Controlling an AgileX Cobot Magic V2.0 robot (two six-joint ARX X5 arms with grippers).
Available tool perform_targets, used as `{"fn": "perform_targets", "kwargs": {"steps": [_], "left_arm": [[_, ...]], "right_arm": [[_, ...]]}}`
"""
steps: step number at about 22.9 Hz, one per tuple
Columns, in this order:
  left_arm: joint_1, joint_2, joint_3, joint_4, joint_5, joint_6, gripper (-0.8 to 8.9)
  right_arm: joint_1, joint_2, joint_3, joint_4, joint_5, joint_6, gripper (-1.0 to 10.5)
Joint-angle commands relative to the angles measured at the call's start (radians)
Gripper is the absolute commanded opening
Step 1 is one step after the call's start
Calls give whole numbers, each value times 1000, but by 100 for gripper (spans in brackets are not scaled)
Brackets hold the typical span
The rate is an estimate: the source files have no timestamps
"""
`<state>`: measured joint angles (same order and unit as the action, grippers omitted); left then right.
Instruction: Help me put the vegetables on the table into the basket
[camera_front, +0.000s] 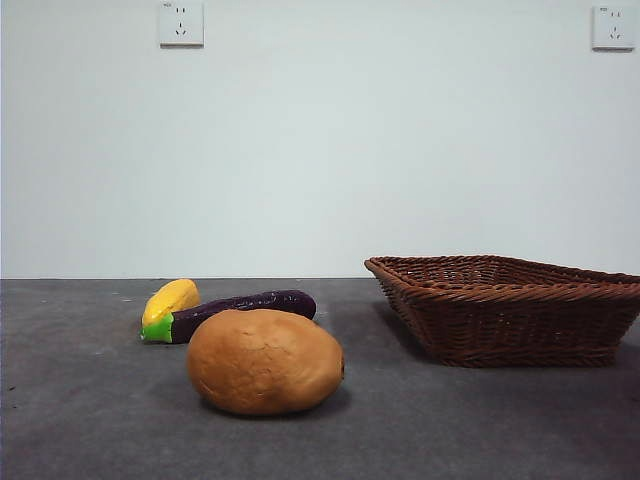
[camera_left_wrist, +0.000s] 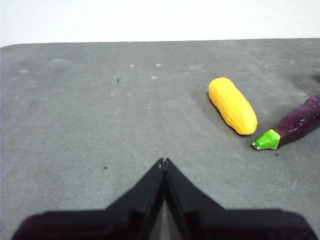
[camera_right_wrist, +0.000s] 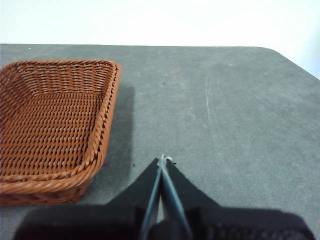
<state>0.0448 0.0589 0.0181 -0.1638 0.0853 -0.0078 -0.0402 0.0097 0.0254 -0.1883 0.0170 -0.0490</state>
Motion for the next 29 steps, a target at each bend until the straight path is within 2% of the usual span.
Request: {"fn": "perform_targets", "kwargs": {"steps": [1,3,8,9,14,19,23,29], "left_arm": [[3,0,-10,2,0,8,-3],[3,0,-10,2,0,8,-3],[3,0,-10,4,0,8,-4],[3,0,-10,6,0,8,-3],[3,0,-10,8,0,8,-4],[3,0,-9,15,0,-53,-4],[3,0,0,15,0,-95,-4],[3,7,61,18,0,-97,-5]], "right_arm": [[0,-1,-11,6,-17,34,1],[0,-1,-11,7,-26,83,1],[0,-1,-11,7,-29,283,1],[0,-1,-11,7,-28,305,1],[0,-1,-11,6,-41,325,-1],[0,-1,-11,10,-80,427,-2],[0,-1,-4,9,-77,443,-3],[0,0,44,8,-76,447,-3]]}}
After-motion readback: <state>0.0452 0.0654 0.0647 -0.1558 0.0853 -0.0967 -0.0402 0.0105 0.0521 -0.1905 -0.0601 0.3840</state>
